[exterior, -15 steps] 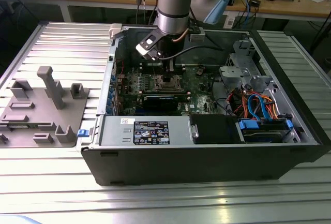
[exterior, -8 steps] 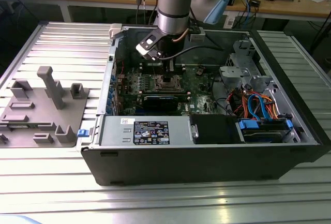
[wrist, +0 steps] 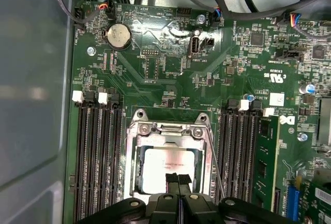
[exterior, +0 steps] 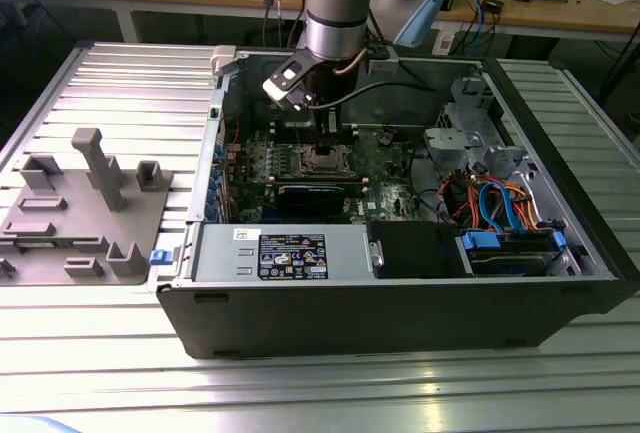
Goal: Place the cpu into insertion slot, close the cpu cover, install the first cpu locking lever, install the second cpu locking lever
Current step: 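Install the first cpu locking lever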
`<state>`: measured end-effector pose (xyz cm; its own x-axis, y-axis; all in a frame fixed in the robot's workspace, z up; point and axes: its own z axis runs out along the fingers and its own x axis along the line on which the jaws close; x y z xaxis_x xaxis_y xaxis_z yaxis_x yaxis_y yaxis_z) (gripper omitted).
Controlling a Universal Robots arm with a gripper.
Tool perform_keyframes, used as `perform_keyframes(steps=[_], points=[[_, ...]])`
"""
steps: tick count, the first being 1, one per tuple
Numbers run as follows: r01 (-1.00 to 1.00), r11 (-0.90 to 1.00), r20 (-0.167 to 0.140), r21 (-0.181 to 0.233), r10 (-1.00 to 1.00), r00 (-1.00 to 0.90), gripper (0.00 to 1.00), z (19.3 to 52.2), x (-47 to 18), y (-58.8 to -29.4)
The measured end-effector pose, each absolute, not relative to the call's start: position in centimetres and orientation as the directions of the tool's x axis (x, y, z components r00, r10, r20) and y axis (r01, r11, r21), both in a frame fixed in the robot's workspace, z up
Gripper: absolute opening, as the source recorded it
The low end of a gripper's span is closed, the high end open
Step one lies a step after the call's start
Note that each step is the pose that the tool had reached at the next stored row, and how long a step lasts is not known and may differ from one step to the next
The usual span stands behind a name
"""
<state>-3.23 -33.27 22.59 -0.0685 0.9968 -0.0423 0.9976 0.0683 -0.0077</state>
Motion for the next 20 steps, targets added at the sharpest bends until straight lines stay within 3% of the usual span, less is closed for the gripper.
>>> perform_keyframes(steps=[20], points=[[0.998,0.068,-0.045,-0.008,0.997,-0.068,0.11,26.5,-3.2,-33.3]])
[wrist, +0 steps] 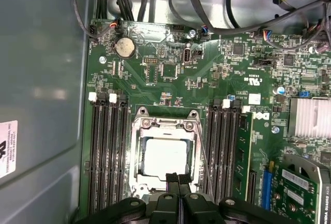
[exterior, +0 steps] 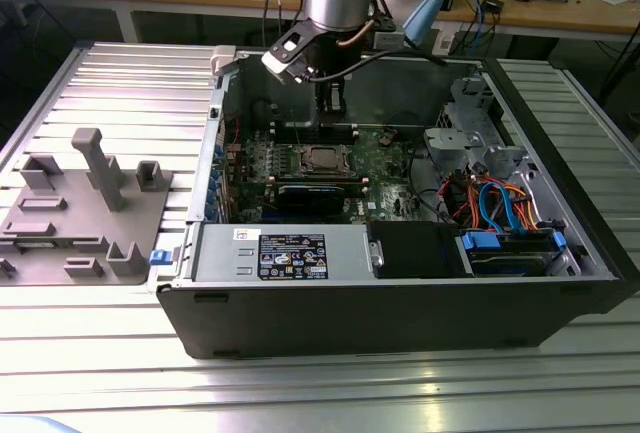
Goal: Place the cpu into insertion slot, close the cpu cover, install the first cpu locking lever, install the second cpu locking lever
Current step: 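Install the first cpu locking lever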
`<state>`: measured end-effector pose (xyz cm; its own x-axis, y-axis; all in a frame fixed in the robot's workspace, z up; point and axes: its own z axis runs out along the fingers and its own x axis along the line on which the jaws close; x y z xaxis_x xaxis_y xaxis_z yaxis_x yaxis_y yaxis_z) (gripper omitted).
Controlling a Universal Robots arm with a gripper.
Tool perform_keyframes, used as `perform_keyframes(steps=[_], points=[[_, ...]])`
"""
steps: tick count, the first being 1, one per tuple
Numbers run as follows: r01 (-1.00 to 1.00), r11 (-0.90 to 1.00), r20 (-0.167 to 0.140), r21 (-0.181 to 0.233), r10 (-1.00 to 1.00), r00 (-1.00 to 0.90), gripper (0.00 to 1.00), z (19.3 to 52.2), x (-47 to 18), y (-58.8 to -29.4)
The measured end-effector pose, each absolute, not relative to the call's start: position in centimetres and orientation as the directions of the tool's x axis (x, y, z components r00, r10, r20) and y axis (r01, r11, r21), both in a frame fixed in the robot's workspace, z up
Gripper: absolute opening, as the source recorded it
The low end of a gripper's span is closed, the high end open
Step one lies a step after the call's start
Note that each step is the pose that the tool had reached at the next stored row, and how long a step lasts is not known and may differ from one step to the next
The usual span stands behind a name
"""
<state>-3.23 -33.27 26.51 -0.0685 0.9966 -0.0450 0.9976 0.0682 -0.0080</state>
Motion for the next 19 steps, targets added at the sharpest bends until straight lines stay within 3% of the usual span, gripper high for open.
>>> perform_keyframes(steps=[19], points=[[0.988,0.153,-0.045,-0.008,0.987,-0.154,0.11,27.03,-3.23,-33.27]])
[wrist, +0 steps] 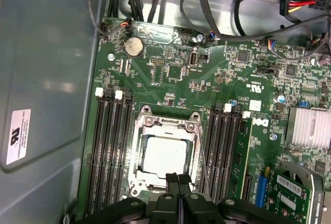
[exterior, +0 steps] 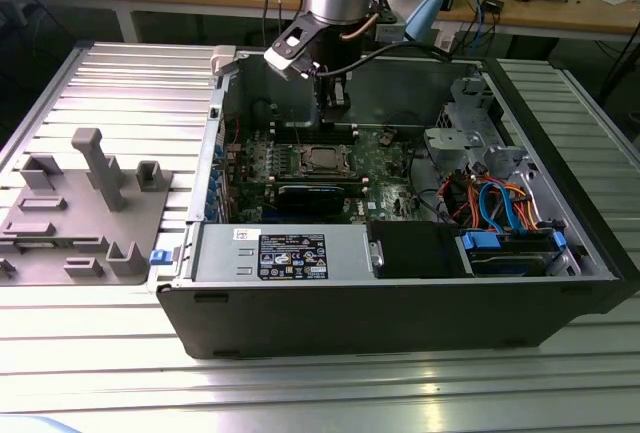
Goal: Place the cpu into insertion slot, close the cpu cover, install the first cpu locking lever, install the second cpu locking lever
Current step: 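Install the first cpu locking lever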
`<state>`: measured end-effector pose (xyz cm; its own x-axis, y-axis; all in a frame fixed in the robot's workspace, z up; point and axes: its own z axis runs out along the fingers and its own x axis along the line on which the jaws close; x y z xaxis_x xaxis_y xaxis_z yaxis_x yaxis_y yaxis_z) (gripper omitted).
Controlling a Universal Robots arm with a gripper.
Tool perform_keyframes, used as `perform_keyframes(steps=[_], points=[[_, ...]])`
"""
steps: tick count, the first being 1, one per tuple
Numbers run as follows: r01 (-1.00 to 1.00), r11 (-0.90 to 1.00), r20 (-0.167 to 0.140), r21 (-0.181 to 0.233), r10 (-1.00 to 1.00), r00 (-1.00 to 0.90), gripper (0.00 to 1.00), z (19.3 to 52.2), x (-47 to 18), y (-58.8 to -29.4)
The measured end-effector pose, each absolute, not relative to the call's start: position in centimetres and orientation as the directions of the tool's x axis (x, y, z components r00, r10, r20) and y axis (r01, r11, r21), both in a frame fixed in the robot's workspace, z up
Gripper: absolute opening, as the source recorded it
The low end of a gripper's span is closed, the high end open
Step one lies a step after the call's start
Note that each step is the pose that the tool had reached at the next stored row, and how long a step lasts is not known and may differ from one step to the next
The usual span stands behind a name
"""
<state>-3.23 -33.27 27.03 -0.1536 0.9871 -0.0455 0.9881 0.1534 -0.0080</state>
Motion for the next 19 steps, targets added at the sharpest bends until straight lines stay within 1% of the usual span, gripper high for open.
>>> perform_keyframes(steps=[19], points=[[0.94,0.342,-0.046,-0.008,0.939,-0.342,0.11,27.03,-3.23,-33.27]])
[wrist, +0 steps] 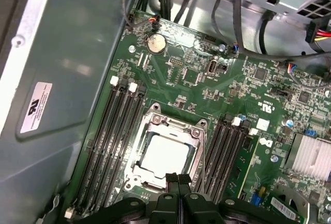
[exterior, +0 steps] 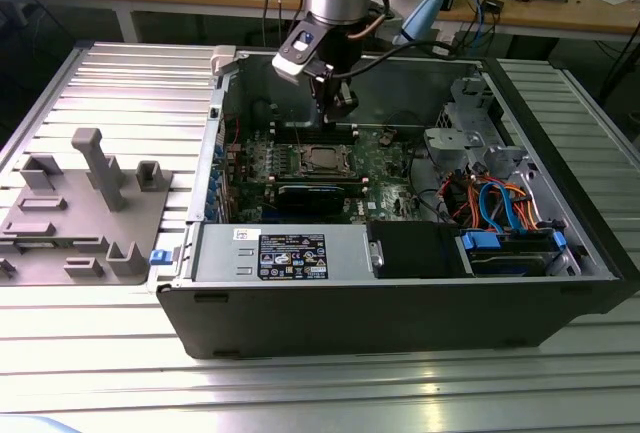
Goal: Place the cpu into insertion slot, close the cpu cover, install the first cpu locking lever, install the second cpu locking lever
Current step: 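Install the first cpu locking lever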
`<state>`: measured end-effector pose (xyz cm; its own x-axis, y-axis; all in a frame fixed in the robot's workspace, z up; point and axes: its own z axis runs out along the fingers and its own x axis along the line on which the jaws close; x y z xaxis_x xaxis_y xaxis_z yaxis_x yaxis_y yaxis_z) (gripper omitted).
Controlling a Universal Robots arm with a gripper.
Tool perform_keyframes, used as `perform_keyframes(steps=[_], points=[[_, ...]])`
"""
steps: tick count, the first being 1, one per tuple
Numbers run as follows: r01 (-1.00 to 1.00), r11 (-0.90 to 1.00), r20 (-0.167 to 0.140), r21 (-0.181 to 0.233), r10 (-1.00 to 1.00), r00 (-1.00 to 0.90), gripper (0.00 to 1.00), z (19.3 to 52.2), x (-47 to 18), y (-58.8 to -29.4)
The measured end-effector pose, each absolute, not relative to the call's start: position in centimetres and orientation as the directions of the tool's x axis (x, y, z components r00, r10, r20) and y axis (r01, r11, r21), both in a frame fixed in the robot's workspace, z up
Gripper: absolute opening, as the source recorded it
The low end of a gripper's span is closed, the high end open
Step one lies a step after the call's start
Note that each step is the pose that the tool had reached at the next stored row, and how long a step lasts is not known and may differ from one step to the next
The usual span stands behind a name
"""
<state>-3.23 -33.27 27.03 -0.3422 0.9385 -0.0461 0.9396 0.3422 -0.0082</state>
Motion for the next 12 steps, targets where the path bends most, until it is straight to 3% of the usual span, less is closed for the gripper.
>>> perform_keyframes(steps=[12], points=[[0.892,0.452,-0.048,-0.009,0.891,-0.452,0.11,27.03,-3.23,-33.27]])
